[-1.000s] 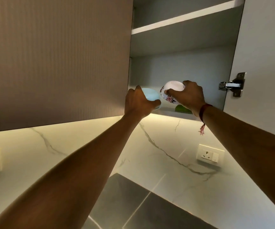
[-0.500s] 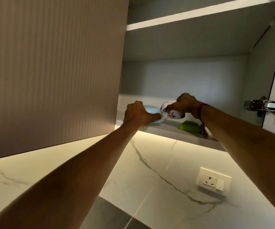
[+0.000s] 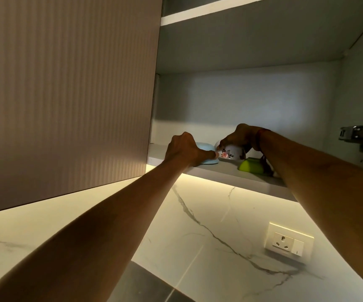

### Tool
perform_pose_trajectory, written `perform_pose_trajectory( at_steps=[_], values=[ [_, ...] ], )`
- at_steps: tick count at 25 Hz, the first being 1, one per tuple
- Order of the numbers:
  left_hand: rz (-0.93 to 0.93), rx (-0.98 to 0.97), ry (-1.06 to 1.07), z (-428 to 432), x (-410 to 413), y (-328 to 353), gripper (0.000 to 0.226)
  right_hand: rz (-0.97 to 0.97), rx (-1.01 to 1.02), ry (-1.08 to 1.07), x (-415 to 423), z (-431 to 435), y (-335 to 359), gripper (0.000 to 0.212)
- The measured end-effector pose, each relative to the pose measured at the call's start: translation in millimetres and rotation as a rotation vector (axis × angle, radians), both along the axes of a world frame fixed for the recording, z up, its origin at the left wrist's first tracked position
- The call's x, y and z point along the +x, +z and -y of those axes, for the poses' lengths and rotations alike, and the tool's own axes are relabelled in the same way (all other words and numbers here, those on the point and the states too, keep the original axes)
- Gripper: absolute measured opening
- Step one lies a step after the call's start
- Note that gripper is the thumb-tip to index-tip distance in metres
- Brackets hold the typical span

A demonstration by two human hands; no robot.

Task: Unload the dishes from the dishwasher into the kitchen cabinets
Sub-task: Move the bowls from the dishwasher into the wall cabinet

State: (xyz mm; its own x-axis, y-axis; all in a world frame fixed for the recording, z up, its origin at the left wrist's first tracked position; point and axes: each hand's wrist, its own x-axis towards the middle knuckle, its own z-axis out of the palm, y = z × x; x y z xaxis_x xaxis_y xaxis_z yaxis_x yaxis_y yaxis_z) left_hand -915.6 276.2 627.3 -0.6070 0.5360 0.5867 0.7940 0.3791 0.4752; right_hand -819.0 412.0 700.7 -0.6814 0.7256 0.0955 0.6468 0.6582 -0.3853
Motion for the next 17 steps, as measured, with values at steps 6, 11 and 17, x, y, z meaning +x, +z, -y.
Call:
perform_pose_trajectory(
  at_steps=[6,11,17],
  values=[
    [-0.035,-0.094,0.005,-18.6,3.1,9.6,0.078,0.132,0.018,0.013,4.0,-0.8,4.2,0.035],
    [-0.021,-0.125,-0.024,-26.2,-2.6,11.0,0.076,0.191,0.051,0.033,6.5,-1.7,1.2,0.035],
    [-0.068,-0.122,-0.032,-26.1,-4.7,7.1,0.08,0.254,0.051,0.034,3.7,-4.4,-3.7,0.029]
  ],
)
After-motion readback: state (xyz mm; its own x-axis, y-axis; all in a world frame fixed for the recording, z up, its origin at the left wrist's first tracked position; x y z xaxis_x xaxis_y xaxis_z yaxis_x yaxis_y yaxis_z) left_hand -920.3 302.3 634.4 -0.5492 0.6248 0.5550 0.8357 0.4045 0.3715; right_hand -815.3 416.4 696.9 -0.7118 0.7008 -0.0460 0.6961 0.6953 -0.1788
